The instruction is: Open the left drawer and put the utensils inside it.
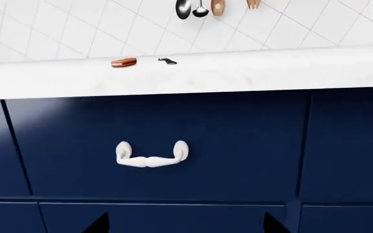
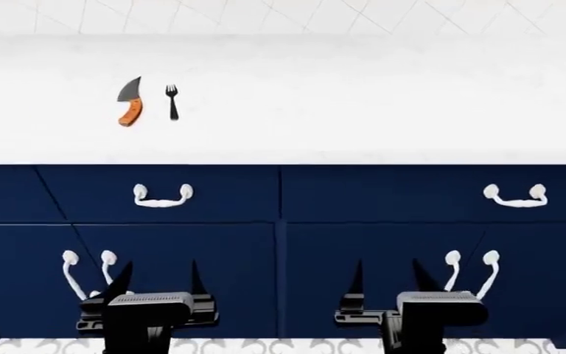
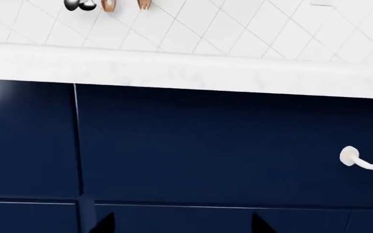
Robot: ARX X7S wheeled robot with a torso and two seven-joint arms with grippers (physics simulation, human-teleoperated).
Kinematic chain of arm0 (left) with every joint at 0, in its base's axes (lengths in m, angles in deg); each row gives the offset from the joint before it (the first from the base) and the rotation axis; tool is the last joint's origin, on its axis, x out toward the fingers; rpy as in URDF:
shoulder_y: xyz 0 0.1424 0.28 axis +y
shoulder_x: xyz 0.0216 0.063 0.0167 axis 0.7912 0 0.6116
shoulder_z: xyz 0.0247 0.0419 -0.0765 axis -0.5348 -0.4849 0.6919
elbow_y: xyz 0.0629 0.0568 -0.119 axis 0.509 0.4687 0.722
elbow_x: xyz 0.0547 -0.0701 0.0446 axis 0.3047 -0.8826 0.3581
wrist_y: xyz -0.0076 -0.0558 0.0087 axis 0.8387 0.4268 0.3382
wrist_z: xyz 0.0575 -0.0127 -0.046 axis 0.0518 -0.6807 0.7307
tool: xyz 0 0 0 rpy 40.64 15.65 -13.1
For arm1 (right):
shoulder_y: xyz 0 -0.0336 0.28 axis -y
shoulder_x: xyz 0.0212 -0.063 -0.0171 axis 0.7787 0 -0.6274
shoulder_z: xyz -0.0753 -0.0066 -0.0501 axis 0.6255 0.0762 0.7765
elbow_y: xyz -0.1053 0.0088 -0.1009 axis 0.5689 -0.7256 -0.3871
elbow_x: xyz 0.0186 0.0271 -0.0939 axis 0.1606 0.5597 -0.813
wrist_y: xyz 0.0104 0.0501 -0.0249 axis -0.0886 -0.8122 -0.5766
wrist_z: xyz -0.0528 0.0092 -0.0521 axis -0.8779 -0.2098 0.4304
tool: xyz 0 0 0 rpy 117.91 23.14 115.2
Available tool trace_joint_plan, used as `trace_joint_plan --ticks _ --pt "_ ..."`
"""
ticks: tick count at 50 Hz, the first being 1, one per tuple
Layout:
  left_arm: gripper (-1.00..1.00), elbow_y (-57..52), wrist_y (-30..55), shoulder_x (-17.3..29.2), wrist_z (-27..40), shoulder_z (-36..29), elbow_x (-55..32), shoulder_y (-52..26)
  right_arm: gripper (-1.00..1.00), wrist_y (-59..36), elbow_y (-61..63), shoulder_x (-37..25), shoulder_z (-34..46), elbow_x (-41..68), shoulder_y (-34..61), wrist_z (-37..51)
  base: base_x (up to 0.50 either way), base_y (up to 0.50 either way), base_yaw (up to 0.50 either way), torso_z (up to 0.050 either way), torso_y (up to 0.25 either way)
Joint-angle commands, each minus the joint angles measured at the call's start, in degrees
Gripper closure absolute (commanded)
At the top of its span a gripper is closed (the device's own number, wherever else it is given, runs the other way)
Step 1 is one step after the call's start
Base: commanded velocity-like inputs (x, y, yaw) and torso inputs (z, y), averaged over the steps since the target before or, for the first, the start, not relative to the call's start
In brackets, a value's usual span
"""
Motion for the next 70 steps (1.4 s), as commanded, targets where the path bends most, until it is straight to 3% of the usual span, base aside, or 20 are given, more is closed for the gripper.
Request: trace_joint_plan --ticks 1,13,21,47,48,53,61,70 --pt "-1.0 0.06 -0.47 0.68 1.12 -0.75 -0.25 -0.04 -1.0 0.25 0.12 -0.88 0.55 1.37 0.13 0.44 0.4 0.0 0.0 0.0 0.0" --pt "-1.0 -1.01 -0.7 1.27 1.9 -1.23 -1.01 0.4 -1.0 0.19 0.15 -1.42 1.28 1.49 0.23 1.54 0.36 0.0 0.0 0.0 0.0" --pt "-1.0 -0.99 -0.51 1.59 2.09 -1.54 -1.86 0.31 -1.0 0.75 -0.78 -1.75 1.68 1.59 0.48 2.12 0.03 0.46 0.0 0.0 0.0" --pt "-1.0 -1.55 0.67 1.97 2.11 -2.08 -2.92 0.38 -1.0 2.98 -2.38 -2.13 1.71 3.1 0.73 1.72 0.0 0.0 0.0 0.0 0.0" --pt "-1.0 -3.78 -0.25 -2.46 -1.63 3.22 3.21 3.13 -1.0 1.65 -1.62 2.19 -4.01 -0.09 0.13 -3.96 0.0 0.0 0.0 0.0 0.0" --pt "-1.0 -2.5 5.12 -1.93 -1.75 1.63 3.16 -0.51 -1.0 3.43 -3.75 1.77 -3.39 -0.63 0.77 -2.87 0.0 0.0 0.0 0.0 0.0" --pt "-1.0 -4.09 18.88 1.97 2.45 -7.09 21.8 -4.86 -1.0 4.17 -4.66 1.09 -3.18 0.16 0.97 -2.02 0.0 0.0 0.0 0.0 0.0" --pt "-1.0 -5.08 34.58 5.58 -0.5 -17.79 41.12 -9.15 -1.0 4.85 -5.67 0.62 -2.52 1.2 1.22 -1.75 0.0 0.0 0.0 0.0 0.0"
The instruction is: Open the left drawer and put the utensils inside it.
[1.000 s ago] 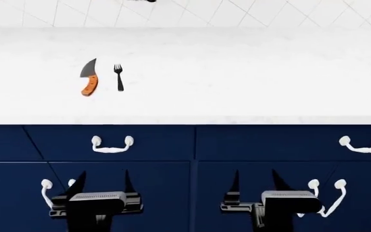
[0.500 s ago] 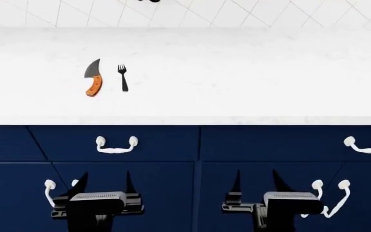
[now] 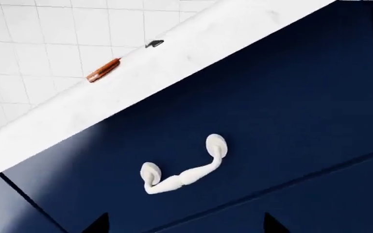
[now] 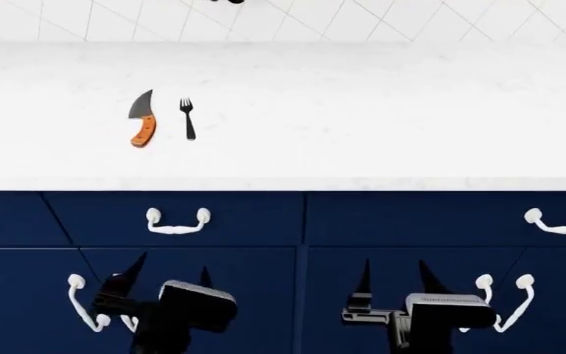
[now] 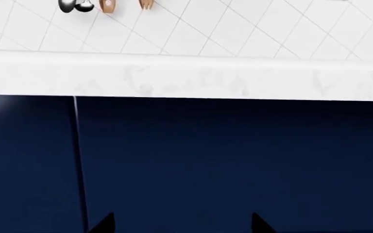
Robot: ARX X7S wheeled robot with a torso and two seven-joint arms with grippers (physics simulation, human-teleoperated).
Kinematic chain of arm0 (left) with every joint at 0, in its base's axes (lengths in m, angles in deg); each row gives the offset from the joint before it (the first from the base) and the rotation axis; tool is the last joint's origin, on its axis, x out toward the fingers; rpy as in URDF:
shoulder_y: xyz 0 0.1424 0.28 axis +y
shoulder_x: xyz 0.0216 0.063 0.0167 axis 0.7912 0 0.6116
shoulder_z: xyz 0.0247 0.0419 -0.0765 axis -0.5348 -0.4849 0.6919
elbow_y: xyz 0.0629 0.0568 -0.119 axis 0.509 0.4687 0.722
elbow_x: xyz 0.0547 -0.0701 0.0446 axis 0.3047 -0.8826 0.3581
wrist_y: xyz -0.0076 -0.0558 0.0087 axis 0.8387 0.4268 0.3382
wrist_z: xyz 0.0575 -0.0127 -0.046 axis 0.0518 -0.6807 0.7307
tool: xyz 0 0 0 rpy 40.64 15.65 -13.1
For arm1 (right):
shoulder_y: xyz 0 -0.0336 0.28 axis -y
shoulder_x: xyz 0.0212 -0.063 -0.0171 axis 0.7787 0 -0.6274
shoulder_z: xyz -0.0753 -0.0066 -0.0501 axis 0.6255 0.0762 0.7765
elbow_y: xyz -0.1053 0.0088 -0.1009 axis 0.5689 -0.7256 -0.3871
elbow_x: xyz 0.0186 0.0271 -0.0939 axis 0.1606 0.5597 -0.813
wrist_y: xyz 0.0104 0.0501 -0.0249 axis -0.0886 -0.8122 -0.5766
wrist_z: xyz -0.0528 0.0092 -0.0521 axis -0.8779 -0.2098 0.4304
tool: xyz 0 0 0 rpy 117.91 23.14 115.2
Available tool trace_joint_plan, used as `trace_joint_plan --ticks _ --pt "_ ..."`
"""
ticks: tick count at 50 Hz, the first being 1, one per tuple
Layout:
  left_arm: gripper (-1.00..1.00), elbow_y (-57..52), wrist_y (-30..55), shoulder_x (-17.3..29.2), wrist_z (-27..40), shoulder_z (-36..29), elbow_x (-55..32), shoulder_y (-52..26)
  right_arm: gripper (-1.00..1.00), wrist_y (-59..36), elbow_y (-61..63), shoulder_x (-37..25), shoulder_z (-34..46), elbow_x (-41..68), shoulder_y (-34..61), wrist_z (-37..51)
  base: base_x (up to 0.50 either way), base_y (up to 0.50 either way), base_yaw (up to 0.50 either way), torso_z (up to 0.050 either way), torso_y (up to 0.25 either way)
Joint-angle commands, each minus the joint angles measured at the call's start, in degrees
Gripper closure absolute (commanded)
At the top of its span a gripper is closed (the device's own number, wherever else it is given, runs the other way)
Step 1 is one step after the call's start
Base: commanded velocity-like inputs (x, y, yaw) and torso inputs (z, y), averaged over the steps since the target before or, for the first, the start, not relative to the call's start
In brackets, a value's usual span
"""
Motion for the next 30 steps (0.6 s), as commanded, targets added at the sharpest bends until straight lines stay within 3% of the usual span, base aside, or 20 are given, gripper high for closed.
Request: trace_joint_plan --ticks 1,17,30 --pt "-1.0 -1.4 15.82 3.08 -2.36 -9.24 21.19 -5.09 -1.0 -0.71 0.09 0.24 -0.21 -0.13 0.03 -0.17 0.0 0.0 0.0 0.0 0.0" --pt "-1.0 10.96 14.43 2.66 -5.4 -13.02 20.87 -16.87 -1.0 0.14 -1.98 -0.83 0.44 0.92 0.75 1.14 0.0 0.0 0.0 0.0 0.0" --pt "-1.0 22.98 10.27 1.42 -3.73 -14.66 18.07 -20.44 -1.0 0.41 -2.55 -1.32 1.54 1.17 1.0 1.91 0.0 0.0 0.0 0.0 0.0"
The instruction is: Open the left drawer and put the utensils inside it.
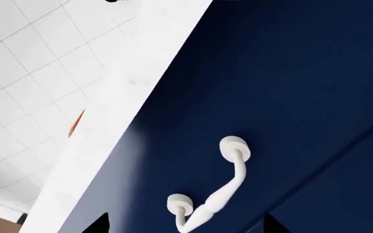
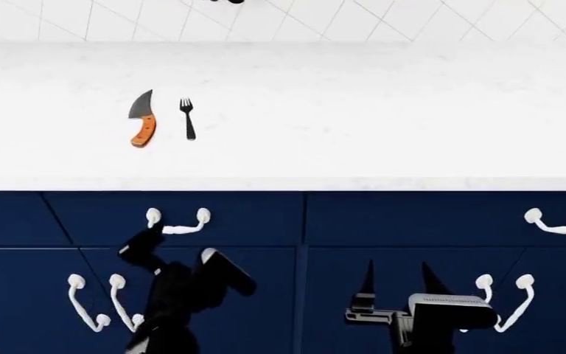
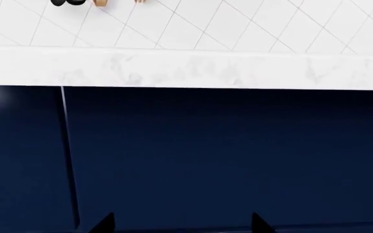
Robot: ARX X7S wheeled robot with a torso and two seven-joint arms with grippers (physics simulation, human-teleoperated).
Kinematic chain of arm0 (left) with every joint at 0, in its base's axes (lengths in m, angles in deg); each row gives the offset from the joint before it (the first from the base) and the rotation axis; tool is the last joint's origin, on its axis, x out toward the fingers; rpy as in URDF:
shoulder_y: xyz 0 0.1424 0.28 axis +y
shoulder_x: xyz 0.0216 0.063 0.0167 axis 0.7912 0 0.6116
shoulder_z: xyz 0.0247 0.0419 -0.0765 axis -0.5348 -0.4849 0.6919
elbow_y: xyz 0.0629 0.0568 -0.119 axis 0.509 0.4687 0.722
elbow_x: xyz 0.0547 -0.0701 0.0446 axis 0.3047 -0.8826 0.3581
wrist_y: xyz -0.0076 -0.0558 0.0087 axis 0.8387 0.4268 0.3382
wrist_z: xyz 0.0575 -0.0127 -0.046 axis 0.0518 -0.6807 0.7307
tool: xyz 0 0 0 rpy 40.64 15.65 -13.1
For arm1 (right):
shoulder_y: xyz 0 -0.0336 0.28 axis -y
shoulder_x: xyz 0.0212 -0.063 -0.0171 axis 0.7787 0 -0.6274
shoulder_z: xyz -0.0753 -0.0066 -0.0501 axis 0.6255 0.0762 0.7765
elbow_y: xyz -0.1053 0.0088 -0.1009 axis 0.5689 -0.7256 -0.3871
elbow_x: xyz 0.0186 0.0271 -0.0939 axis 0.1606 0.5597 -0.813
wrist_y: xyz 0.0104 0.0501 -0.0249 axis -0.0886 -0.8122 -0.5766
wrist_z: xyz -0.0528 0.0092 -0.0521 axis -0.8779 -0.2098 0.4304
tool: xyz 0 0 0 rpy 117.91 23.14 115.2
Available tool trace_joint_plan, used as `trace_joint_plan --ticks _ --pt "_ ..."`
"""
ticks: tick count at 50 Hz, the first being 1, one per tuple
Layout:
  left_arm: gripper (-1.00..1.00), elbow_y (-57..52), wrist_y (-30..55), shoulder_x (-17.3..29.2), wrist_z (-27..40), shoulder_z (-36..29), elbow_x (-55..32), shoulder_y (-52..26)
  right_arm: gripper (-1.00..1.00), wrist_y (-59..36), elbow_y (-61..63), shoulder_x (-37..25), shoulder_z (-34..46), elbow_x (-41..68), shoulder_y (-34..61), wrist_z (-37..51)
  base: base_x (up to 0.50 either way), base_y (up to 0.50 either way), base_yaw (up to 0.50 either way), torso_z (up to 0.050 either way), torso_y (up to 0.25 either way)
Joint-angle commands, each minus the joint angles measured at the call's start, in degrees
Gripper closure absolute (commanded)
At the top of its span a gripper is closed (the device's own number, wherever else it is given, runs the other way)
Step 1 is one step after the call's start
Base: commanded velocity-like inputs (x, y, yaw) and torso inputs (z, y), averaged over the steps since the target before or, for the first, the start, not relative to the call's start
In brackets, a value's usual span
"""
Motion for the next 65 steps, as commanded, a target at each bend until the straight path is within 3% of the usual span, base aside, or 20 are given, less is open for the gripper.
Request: trace_joint_plan --ticks 1,17,26,37,44,45,56,60,65 --pt "-1.0 10.76 -3.5 -1.24 0.51 -1.33 -0.7 -4.33 -1.0 -1.29 0.9 -0.03 0.6 -0.45 -0.09 0.53 0.0 0.0 0.0 0.0 0.0" --pt "-1.0 26.19 -8.25 -2.71 2.61 -1.24 -4.47 -12.08 -1.0 -1.02 0.62 -0.68 1.57 0.12 -0.02 1.23 0.0 0.0 0.0 0.0 0.0" --pt "-1.0 40.58 -13.83 -4.2 4.32 -1.68 -7.1 -18.36 -1.0 -1.25 0.93 -1.05 2.22 -0.06 0.02 1.83 0.0 0.0 0.0 0.0 0.0" --pt "-1.0 73.0 -28.23 -8.45 10.08 -3.25 -10.29 -32.47 -1.0 -2.79 2.34 -1.35 3.12 -0.16 0.09 2.57 0.0 0.0 0.0 0.0 0.0" --pt "-1.0 73.16 -26.15 -7.46 10.16 -9.06 -16.23 -33.89 -1.0 -2.99 2.64 -1.6 3.45 0.03 0.09 2.9 0.0 0.0 0.0 0.0 0.0" --pt "1.0 73.16 -26.45 -7.36 10.11 -10.04 -17.47 -33.9 -1.0 -2.96 2.65 -1.64 3.46 0.08 0.09 2.95 0.0 0.0 0.0 0.0 0.0" --pt "1.0 72.05 -28.26 -7.36 12.81 -16.62 -22.31 -33.31 -1.0 -2.67 2.32 -1.92 4.08 0.3 0.2 3.3 0.0 0.0 0.0 0.0 0.0" --pt "1.0 47.13 -14.56 -1.61 10.37 -16.6 -20.36 -25.95 -1.0 -2.58 2.28 -2.01 4.31 0.48 0.18 3.34 0.0 0.0 0.0 0.0 0.0" --pt "1.0 33.55 -7.28 1.16 9.26 -17.09 -18.47 -21.68 -1.0 -2.61 2.49 -2.18 4.54 0.69 0.1 3.45 0.0 0.0 0.0 0.0 0.0"
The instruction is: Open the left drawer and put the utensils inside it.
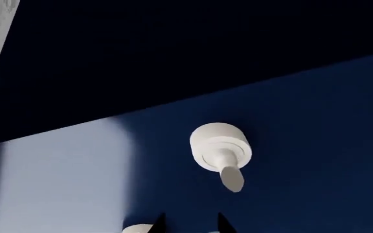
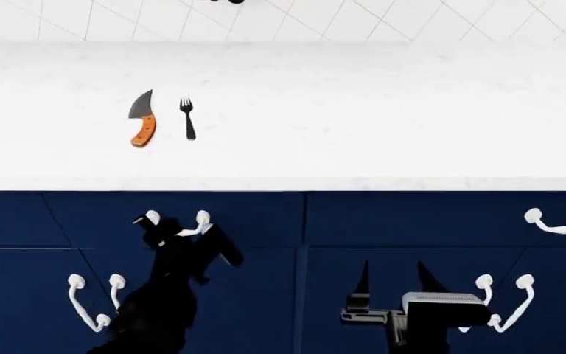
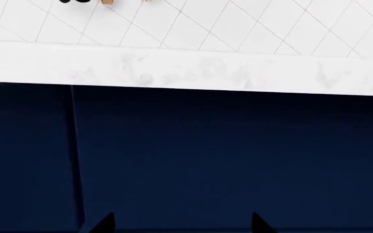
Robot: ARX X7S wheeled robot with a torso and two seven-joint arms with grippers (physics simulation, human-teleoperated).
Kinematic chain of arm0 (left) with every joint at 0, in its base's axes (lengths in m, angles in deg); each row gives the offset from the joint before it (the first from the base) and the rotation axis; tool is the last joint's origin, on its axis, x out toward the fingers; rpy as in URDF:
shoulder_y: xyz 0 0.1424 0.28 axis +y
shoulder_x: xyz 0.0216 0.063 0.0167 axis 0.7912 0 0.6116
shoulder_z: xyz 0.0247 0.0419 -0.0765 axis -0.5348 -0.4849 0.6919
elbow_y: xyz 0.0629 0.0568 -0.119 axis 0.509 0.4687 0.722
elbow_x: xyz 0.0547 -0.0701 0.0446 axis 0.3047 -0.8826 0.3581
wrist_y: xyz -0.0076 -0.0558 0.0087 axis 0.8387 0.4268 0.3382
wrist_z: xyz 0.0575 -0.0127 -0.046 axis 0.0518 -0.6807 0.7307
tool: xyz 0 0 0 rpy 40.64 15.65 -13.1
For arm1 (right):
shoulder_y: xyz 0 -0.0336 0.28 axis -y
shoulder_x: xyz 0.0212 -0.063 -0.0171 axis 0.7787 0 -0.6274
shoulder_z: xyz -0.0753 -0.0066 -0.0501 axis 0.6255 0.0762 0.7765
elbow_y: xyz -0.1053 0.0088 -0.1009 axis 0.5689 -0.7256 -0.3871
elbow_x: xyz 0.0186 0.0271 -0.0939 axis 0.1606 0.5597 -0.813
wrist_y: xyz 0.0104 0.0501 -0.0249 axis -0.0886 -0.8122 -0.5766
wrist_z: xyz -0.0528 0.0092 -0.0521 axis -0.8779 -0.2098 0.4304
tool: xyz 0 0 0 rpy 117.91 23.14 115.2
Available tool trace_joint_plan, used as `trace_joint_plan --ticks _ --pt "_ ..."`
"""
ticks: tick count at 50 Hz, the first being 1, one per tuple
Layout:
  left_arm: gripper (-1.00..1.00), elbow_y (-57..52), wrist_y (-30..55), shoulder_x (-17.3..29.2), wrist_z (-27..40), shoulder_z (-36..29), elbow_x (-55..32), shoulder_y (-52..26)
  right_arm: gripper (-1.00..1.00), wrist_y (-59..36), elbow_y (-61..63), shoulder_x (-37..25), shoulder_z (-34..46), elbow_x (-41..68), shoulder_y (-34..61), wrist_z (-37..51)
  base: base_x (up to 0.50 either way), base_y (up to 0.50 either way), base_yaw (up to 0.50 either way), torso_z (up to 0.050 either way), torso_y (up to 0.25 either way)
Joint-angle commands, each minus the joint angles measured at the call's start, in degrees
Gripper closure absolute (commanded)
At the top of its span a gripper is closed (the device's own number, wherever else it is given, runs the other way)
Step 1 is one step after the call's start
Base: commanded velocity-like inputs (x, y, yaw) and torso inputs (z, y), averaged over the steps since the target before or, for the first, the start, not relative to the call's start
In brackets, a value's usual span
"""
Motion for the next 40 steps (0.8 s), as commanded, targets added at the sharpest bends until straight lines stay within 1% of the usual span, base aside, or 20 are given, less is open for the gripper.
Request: trace_joint_plan --ticks 1,7,13,16,22,29,40 --pt "1.0 -24.76 11.66 4.48 -1.32 -2.0 1.04 7.0 -1.0 -1.37 1.48 0.12 0.36 -0.42 -0.33 0.13 0.0 0.0 0.0 0.0 0.0" --pt "1.0 -35.01 16.82 7.08 -1.15 -2.18 2.76 11.8 -1.0 -1.36 1.62 -0.13 0.53 -0.15 -0.39 0.29 0.0 0.0 0.0 0.0 0.0" --pt "1.0 -48.32 25.27 9.74 -2.02 -2.32 5.26 17.42 -1.0 -1.37 1.54 -0.24 0.93 -0.06 -0.32 0.39 0.0 0.0 0.0 0.0 0.0" --pt "1.0 -53.3 28.35 10.61 -2.3 -2.4 6.3 19.53 -1.0 -1.52 1.98 -0.38 1.1 0.0 -0.57 0.48 0.0 0.0 0.0 0.0 0.0" --pt "1.0 -61.65 32.76 12.21 -1.89 -2.21 8.14 23.76 -1.0 -1.36 2.36 -0.6 1.38 0.08 -0.89 0.68 0.0 0.0 0.0 0.0 0.003" --pt "1.0 -68.64 36.26 13.48 -0.49 -2.87 10.64 28.52 -1.0 -0.26 1.23 -0.88 1.37 0.23 -0.61 0.85 0.0 0.0 0.0 0.0 0.003" --pt "1.0 -80.68 43.97 15.22 -0.15 -5.76 16.29 34.87 -1.0 -1.66 4.02 -1.52 1.5 0.27 -1.42 1.81 0.0 0.0 0.0 0.001 0.003"
